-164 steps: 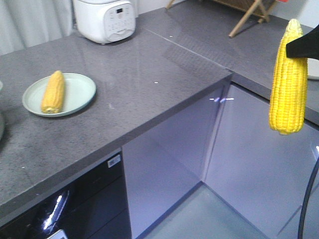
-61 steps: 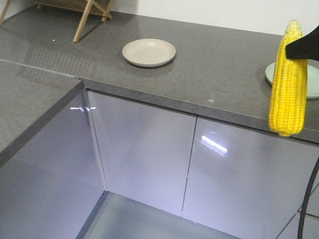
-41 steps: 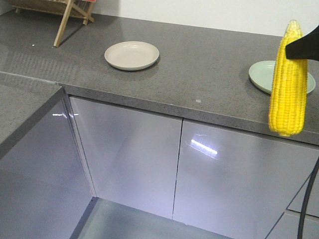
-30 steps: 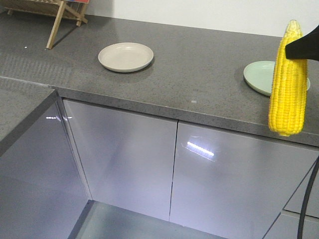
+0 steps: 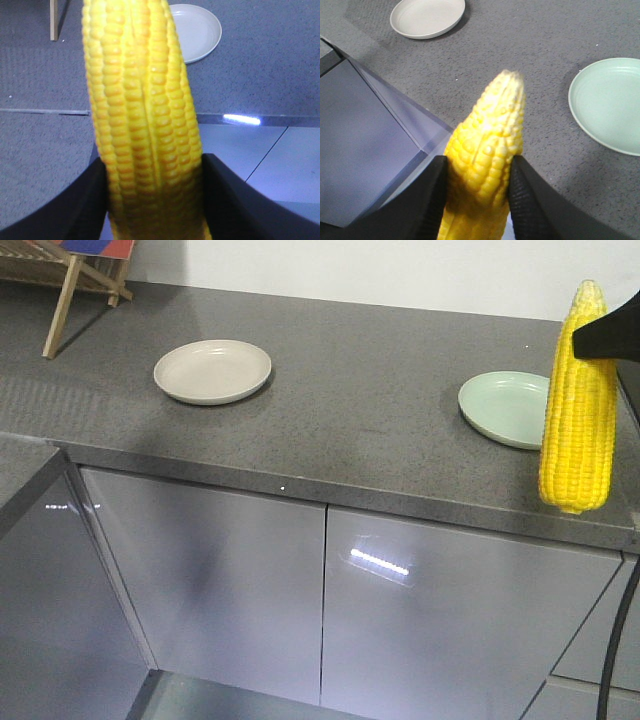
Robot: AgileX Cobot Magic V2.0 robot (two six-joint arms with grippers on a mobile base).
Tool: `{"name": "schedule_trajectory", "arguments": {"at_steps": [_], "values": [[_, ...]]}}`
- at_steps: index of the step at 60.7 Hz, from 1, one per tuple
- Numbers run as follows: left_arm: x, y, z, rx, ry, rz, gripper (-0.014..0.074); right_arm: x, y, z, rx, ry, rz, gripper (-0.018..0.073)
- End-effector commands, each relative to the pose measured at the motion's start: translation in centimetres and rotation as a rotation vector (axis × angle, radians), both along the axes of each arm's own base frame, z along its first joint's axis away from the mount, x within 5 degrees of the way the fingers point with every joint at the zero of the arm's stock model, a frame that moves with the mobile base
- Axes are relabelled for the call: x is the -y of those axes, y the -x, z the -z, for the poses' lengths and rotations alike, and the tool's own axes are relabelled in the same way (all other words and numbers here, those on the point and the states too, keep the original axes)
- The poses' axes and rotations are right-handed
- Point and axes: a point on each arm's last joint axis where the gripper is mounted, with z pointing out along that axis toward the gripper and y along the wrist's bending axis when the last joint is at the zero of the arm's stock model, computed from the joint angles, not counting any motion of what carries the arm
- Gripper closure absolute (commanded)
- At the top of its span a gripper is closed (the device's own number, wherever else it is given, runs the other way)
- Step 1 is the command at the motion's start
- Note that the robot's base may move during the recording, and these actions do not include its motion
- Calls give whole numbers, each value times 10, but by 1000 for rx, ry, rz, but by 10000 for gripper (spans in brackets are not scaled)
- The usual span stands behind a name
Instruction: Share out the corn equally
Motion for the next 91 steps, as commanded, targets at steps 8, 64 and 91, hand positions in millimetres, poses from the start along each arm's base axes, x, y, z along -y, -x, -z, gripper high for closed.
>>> {"name": "schedule_trajectory", "arguments": {"at_steps": [8, 64, 91], "values": [[-2, 7, -15, 101, 19, -2, 447, -1, 7, -20, 99, -25, 20, 444], [-2, 7, -15, 101, 19, -2, 447, -1, 7, -20, 99, -25, 20, 444], [-2, 7, -15, 101, 19, -2, 447, -1, 7, -20, 99, -25, 20, 444]]}}
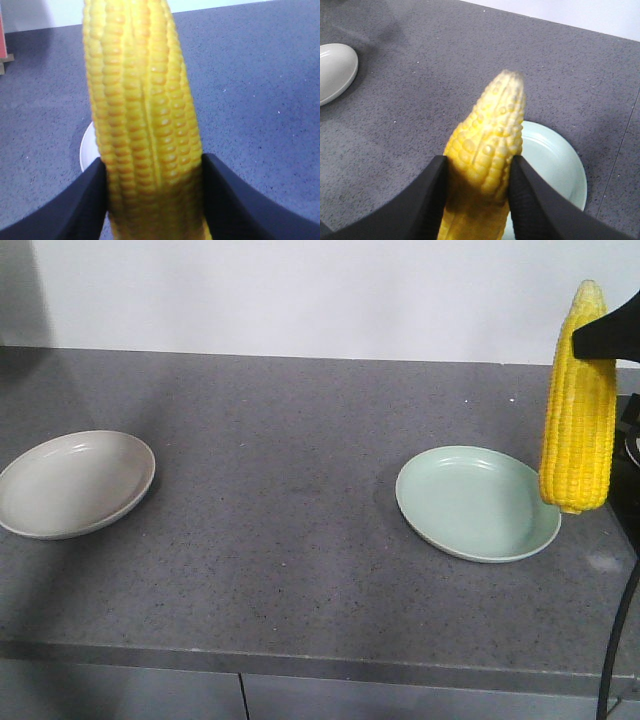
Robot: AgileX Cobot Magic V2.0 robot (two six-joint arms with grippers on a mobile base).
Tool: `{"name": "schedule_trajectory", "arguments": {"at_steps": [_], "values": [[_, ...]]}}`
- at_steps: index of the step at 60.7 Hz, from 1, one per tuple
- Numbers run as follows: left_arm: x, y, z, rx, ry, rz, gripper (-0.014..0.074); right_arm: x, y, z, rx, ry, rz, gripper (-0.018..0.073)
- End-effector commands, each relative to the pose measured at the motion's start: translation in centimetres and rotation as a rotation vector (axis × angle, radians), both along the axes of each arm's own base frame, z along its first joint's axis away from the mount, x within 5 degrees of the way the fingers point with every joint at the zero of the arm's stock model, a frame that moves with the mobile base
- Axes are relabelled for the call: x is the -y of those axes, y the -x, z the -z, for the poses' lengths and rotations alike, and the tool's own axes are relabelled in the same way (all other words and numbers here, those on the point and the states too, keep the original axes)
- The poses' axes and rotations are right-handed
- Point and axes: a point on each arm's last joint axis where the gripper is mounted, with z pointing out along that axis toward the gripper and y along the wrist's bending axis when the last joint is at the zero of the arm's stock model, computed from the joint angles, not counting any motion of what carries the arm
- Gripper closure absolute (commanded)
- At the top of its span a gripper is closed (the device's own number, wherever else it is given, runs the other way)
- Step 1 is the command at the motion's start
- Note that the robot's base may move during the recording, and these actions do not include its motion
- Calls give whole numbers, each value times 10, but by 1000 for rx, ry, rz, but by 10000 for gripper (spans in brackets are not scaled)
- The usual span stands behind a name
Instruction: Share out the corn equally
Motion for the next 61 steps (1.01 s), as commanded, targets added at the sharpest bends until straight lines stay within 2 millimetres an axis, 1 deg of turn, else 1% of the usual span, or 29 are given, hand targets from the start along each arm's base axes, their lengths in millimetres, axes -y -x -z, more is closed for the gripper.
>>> {"name": "schedule_trajectory", "arguments": {"at_steps": [1, 61], "values": [[-2, 7, -15, 101, 19, -2, 447, -1, 7, -20, 99, -25, 20, 444], [-2, 7, -15, 101, 19, -2, 447, -1, 7, -20, 99, -25, 20, 444]]}}
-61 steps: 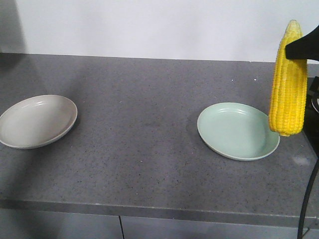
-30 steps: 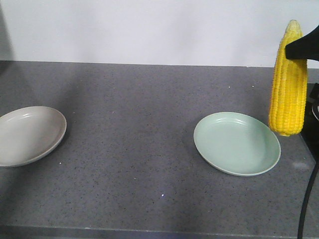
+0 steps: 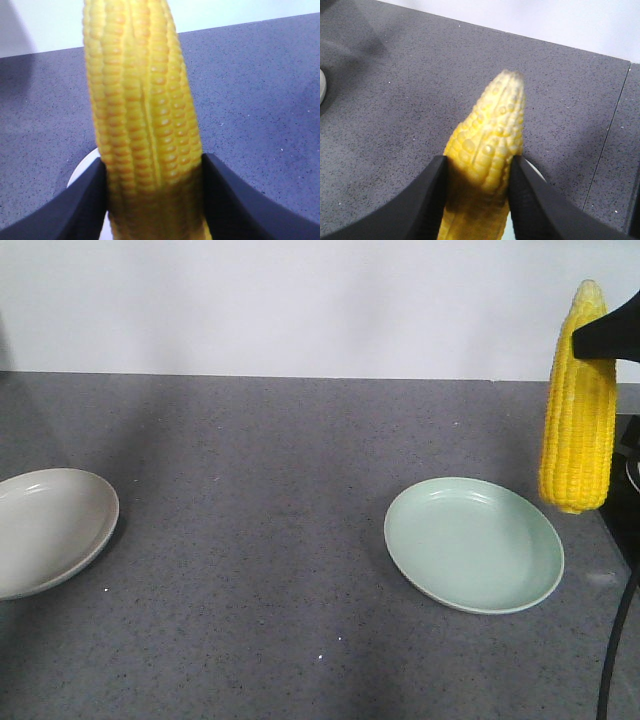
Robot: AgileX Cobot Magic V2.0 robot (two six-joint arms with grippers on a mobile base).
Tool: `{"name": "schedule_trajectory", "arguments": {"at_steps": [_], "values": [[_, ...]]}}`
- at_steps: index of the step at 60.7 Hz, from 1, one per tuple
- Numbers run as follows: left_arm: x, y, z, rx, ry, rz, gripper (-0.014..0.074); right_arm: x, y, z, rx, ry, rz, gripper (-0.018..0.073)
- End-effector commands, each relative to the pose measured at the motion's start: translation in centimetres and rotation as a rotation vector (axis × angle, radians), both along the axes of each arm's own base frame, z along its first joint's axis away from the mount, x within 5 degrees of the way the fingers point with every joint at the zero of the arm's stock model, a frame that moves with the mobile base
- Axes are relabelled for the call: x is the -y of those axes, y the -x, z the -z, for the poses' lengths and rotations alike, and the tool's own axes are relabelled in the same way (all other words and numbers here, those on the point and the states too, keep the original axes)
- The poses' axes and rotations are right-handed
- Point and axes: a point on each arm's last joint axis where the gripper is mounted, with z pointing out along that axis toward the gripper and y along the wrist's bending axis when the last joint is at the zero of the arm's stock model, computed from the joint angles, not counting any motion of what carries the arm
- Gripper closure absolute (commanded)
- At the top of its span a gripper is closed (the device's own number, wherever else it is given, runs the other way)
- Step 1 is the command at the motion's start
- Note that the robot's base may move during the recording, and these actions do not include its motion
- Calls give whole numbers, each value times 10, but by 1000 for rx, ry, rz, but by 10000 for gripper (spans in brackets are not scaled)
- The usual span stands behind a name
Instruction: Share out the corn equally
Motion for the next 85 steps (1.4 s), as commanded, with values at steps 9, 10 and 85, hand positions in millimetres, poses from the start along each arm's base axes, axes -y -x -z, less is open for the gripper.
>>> {"name": "schedule_trajectory", "arguments": {"at_steps": [9, 10, 85], "values": [[-2, 7, -15, 101, 19, -2, 447, -1, 7, -20, 99, -25, 20, 444], [-2, 7, -15, 101, 19, -2, 447, -1, 7, -20, 99, -25, 20, 444], [-2, 7, -15, 101, 19, -2, 447, -1, 7, -20, 99, -25, 20, 444]]}}
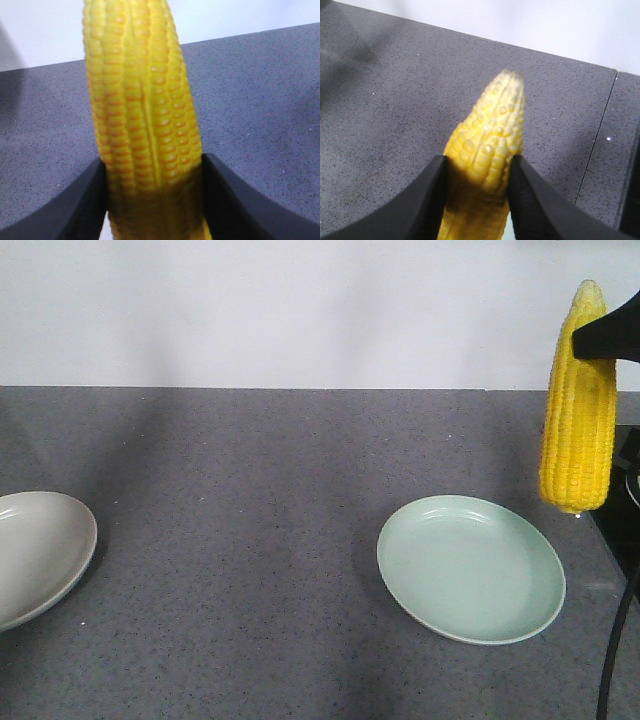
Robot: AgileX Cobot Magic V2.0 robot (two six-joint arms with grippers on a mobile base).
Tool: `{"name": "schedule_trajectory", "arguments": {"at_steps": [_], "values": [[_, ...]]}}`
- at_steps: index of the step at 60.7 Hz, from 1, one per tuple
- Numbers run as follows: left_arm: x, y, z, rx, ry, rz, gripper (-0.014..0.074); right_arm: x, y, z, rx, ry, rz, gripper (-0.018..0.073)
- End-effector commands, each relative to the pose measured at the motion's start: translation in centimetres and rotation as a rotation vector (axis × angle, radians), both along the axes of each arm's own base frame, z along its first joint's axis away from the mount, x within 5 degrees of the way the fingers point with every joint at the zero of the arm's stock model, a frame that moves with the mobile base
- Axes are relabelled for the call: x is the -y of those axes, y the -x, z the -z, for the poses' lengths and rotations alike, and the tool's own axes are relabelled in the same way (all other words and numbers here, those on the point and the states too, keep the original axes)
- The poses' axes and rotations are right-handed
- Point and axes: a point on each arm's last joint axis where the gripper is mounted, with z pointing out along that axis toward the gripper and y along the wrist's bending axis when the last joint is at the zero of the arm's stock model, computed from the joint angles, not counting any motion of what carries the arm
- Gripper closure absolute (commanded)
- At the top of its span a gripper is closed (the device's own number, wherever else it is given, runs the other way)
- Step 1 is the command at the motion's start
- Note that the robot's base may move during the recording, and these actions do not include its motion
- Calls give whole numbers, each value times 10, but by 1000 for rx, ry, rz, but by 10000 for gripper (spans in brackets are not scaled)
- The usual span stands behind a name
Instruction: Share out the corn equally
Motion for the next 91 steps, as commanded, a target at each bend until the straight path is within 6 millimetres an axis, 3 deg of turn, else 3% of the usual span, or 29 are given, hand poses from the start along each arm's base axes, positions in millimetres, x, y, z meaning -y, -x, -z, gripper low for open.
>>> {"name": "schedule_trajectory", "arguments": {"at_steps": [1, 79, 91], "values": [[-2, 7, -15, 101, 19, -2, 447, -1, 7, -20, 99, -25, 20, 444], [-2, 7, -15, 101, 19, -2, 447, -1, 7, -20, 94, -33, 23, 444], [-2, 7, -15, 101, 19, -2, 447, -2, -1, -5, -7, -38, -26, 444]]}}
